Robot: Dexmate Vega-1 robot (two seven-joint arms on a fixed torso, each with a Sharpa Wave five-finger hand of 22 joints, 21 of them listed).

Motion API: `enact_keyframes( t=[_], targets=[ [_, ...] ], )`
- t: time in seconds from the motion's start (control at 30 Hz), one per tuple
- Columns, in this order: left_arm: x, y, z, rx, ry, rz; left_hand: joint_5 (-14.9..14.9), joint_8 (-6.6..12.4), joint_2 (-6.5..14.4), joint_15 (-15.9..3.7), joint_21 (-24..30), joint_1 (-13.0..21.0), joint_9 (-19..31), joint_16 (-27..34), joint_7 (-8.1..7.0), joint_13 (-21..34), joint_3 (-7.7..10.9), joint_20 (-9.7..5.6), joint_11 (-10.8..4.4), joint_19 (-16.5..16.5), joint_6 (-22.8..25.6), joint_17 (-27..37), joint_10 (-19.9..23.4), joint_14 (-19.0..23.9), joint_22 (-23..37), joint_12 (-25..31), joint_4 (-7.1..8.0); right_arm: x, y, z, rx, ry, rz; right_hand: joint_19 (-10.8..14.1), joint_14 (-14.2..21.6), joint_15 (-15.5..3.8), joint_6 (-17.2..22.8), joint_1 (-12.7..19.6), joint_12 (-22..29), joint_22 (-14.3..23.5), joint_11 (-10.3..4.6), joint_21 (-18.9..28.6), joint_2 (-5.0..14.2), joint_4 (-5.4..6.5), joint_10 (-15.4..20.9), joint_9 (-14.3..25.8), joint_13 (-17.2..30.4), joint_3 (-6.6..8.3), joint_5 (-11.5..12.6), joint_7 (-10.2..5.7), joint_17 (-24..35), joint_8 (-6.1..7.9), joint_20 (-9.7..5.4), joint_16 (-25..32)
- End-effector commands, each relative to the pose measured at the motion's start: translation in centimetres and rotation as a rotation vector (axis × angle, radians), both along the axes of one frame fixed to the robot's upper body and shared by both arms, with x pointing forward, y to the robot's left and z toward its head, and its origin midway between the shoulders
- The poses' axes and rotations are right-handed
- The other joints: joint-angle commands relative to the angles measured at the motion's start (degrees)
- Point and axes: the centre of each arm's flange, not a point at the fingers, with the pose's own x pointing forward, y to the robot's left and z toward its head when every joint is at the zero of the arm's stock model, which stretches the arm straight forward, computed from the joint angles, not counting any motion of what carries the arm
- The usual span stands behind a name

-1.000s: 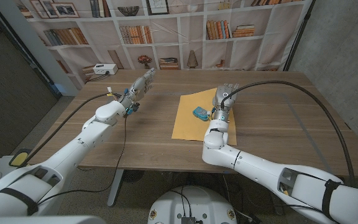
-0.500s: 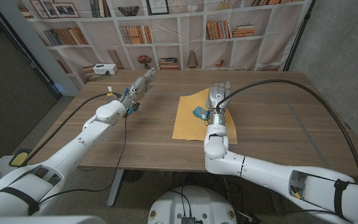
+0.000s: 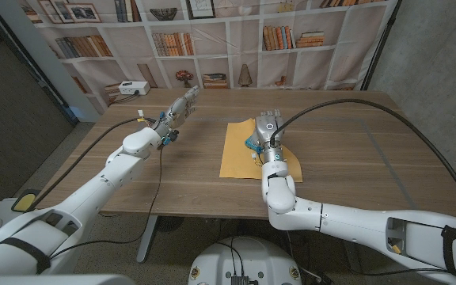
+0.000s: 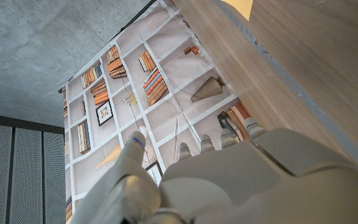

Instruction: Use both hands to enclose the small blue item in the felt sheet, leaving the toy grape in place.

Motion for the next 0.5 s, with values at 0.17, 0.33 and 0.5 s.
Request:
enact_keyframes(
  t=[0.17, 0.33, 0.5],
  targets=[
    [-0.09, -0.40, -0.08, 0.009, 0.003, -0.002, 0.39, 0.22, 0.08, 0.43, 0.11, -0.54, 0.19, 0.20, 0.20, 0.31, 0.31, 0.37, 0.00, -5.55, -0.91, 0.25, -3.16, -2.62, 0.15, 0.13, 0.02, -0.83, 0.03, -0.64, -0.062, 0.193, 0.156, -0.02, -1.24, -7.46, 5.74, 0.14, -0.83, 0.09, -1.09, -0.23, -0.43, -0.13, -1.23, 0.04, 0.14, 0.76, -0.11, -4.71, -0.14, 0.16, 0.45, -0.72],
    [-0.17, -0.55, -0.03, 0.019, 0.002, 0.001, 0.40, 0.21, 0.09, 0.43, 0.03, -0.56, 0.19, 0.21, 0.18, 0.31, 0.33, 0.45, 0.00, -5.73, -0.94, 0.25, -3.17, -2.61, 0.15, 0.13, 0.04, -0.81, -0.13, -0.78, -0.088, 0.255, 0.200, 0.45, -2.74, -7.33, 5.90, 0.11, -1.57, 0.08, -0.66, -0.12, -0.57, -0.05, -2.24, -0.03, -0.04, 1.06, -0.17, -4.70, -0.23, 0.06, -0.01, -1.44],
    [-0.30, -0.65, 0.05, 0.030, 0.002, 0.010, 0.39, 0.21, 0.10, 0.42, 0.14, -0.59, 0.19, 0.25, 0.18, 0.30, 0.35, 0.28, -0.10, -5.48, -0.95, 0.25, -3.11, -2.51, 0.15, 0.17, 0.06, -1.04, -0.21, -1.01, -0.092, 0.275, 0.225, 0.94, -3.03, -7.32, 5.95, 0.34, -1.86, 0.07, -0.60, 0.02, -0.53, -0.14, -2.47, -0.06, -0.13, 1.26, -0.18, -4.67, -0.19, 0.00, -0.37, -1.52]
  ],
)
